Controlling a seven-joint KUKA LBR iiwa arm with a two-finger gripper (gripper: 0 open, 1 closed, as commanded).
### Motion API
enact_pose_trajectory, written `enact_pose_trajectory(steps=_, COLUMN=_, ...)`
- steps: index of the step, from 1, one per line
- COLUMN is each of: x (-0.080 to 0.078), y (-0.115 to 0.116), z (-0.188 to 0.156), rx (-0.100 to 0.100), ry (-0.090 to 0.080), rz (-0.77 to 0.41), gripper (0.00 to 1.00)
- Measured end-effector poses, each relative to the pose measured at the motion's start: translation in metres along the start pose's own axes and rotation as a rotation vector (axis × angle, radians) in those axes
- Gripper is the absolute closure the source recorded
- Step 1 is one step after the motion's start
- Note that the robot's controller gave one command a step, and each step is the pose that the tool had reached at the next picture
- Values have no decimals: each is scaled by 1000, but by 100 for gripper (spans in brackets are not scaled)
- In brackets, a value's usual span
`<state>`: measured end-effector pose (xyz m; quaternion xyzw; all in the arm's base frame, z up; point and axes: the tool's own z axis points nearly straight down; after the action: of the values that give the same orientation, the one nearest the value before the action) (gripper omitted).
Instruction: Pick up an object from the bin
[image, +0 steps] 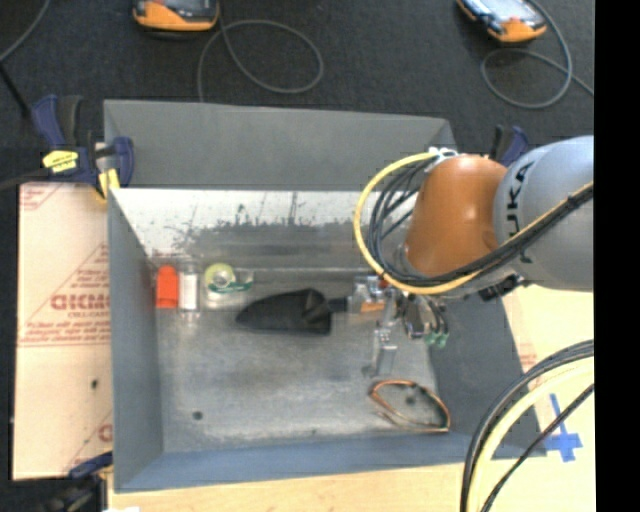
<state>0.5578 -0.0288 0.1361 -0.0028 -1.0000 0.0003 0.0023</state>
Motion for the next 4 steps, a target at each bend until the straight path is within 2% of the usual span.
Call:
enact_pose_trajectory(steps=1, x=-2, y=0, z=-5, rx=1, ry=-8, rz=-1, gripper=0)
enact_pose_trajectory(steps=2, x=-40, y=16, z=19, rx=0, ry=-13, rz=53, gripper=0)
enact_pose_trajectory(steps=3, x=-56, y=33, z=35, rx=0, ry=-9, rz=17, gripper=0)
enact_pose_trajectory(steps=4, x=-46, y=52, z=52, rx=0, ry=-15, rz=163, gripper=100)
